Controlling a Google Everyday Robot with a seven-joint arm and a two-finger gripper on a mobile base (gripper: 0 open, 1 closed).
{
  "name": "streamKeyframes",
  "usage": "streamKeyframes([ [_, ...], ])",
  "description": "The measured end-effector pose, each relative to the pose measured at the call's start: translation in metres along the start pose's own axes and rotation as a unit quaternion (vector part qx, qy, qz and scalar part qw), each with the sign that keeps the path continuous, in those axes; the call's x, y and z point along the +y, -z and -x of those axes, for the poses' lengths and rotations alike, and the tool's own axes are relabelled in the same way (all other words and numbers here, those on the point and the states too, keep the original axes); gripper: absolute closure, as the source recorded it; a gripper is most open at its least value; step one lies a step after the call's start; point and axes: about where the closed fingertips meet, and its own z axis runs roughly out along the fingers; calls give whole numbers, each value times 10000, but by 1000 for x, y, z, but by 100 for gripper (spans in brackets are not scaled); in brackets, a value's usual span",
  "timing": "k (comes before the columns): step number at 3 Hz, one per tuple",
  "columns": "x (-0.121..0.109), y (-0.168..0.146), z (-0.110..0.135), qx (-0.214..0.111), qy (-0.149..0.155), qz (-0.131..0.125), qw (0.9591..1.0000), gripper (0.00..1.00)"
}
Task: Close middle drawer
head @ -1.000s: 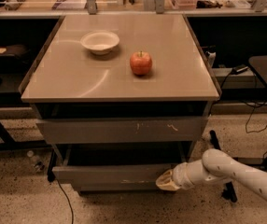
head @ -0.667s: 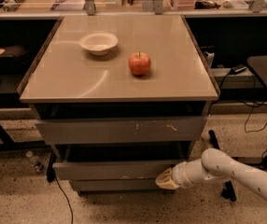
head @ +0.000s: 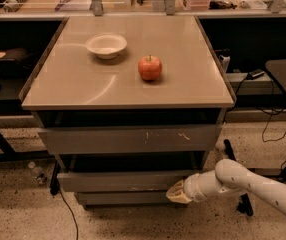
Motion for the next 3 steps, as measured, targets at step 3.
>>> streamKeyframes([
  [3,0,0,0,0,0,1,10000,0],
])
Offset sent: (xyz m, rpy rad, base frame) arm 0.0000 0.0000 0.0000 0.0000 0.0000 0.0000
